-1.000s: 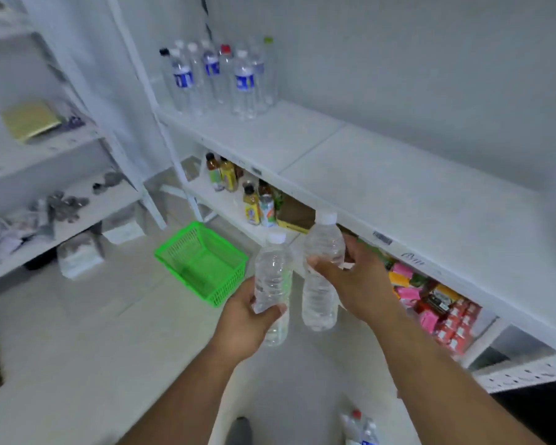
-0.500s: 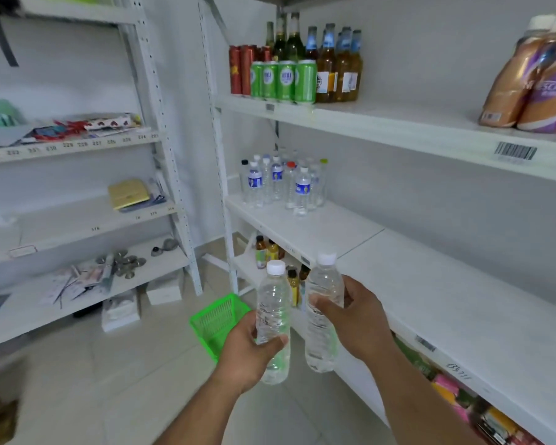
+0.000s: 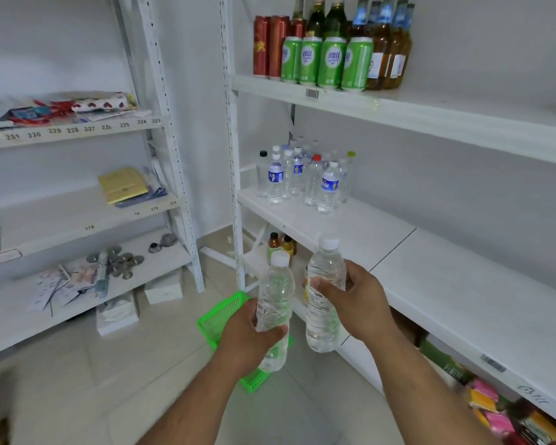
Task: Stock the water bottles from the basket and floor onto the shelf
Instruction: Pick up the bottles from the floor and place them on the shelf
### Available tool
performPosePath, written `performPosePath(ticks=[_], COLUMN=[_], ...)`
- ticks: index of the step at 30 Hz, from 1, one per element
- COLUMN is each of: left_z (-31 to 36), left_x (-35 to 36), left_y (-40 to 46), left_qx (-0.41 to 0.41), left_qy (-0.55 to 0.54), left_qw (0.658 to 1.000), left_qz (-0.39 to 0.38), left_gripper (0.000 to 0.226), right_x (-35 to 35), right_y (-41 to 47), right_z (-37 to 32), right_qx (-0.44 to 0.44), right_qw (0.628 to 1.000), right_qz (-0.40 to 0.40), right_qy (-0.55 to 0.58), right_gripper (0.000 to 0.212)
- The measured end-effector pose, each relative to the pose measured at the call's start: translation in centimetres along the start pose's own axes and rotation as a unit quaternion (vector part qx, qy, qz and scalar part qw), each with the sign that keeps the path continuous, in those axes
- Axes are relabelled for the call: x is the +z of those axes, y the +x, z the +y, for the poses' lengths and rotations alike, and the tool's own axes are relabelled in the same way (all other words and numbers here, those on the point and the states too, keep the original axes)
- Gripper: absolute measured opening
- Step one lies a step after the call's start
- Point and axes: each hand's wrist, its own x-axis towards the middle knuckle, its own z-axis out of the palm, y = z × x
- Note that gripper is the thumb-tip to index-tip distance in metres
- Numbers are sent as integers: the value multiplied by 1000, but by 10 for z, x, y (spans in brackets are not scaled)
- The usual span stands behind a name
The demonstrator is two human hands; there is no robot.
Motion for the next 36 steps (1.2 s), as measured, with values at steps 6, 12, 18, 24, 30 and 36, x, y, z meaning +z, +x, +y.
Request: performPosePath(ticks=[6,12,18,24,30,36], left_z=[-9,-12,6,18,23,15], left_x=[-20,-26,-31,-31,-29,-34], left_y=[55,140,239,313,385,468], left_qx=[-9,-5,22,34,52,78], left_qy=[7,24,61,59,62,64], left_qw=[1000,999,997,996,992,980], left_qz=[-6,-32,-44,-50,-99,-171], left_gripper=[32,31,36,39,35,37], right_x=[32,60,75,79,94,119], right_y=[45,122,208,272,322,369], right_z=[-1,12,21,10,10,9], right_qx=[7,12,22,36,53,85], right_qw=[1000,1000,998,996,991,980], right_qz=[2,21,64,74,118,181], right_qy=[-7,16,20,20,26,1], right_gripper=[18,18,25,28,32,28])
